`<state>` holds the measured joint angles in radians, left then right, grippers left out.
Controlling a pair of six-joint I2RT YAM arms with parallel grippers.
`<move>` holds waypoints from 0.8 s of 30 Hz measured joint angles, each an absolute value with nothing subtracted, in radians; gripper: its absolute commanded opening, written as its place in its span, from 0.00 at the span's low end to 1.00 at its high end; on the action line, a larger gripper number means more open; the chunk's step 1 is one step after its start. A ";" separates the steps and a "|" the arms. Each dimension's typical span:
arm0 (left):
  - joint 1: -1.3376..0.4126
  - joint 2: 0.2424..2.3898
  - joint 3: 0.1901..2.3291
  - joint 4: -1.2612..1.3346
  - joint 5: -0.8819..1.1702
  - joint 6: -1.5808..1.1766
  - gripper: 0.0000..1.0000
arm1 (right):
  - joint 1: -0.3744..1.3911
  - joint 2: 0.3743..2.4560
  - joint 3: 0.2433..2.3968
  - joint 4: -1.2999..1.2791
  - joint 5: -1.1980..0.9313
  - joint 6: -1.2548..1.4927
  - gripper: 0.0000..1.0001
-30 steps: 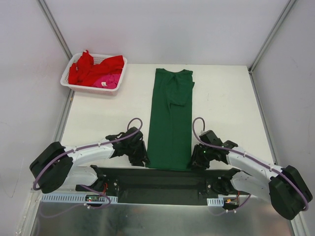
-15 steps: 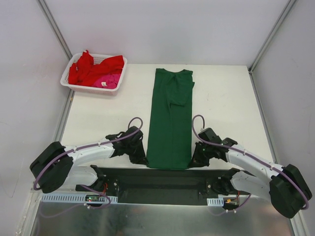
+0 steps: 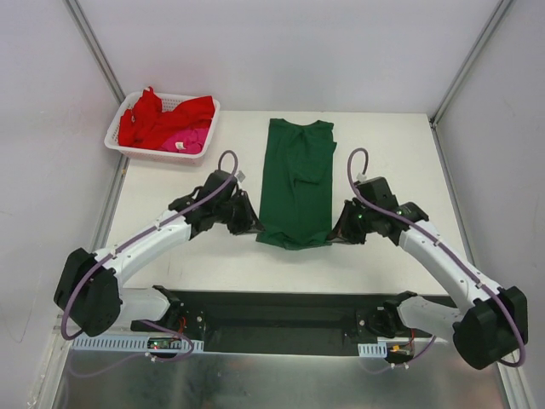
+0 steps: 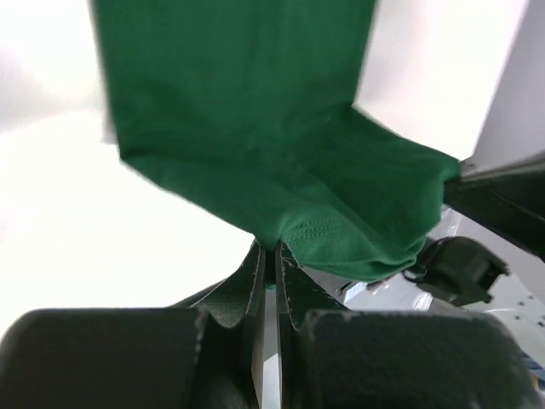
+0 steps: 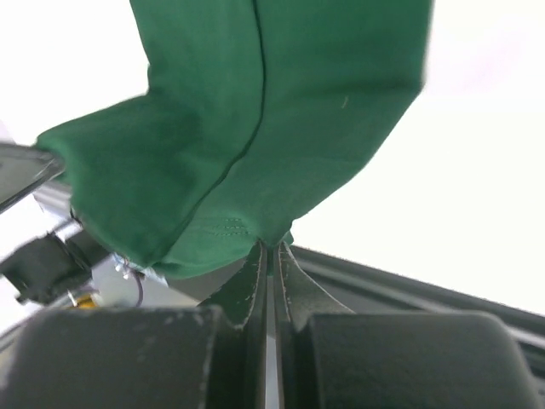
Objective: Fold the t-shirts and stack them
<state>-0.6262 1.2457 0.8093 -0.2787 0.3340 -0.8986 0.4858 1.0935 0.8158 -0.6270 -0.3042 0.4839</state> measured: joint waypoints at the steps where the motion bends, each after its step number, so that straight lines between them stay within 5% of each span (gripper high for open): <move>1: -0.617 1.259 0.855 -0.287 0.331 -0.874 0.00 | 0.459 1.110 0.840 -0.633 -0.304 0.466 0.01; 24: -0.502 1.747 1.298 -0.321 0.225 -0.561 0.00 | 0.254 1.678 1.261 -0.607 -0.339 0.231 0.01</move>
<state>-0.5018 1.7466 1.2980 -0.3214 0.2253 -0.5606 0.2539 1.6783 1.2613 -0.6067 -0.3393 0.2314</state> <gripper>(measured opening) 0.019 0.023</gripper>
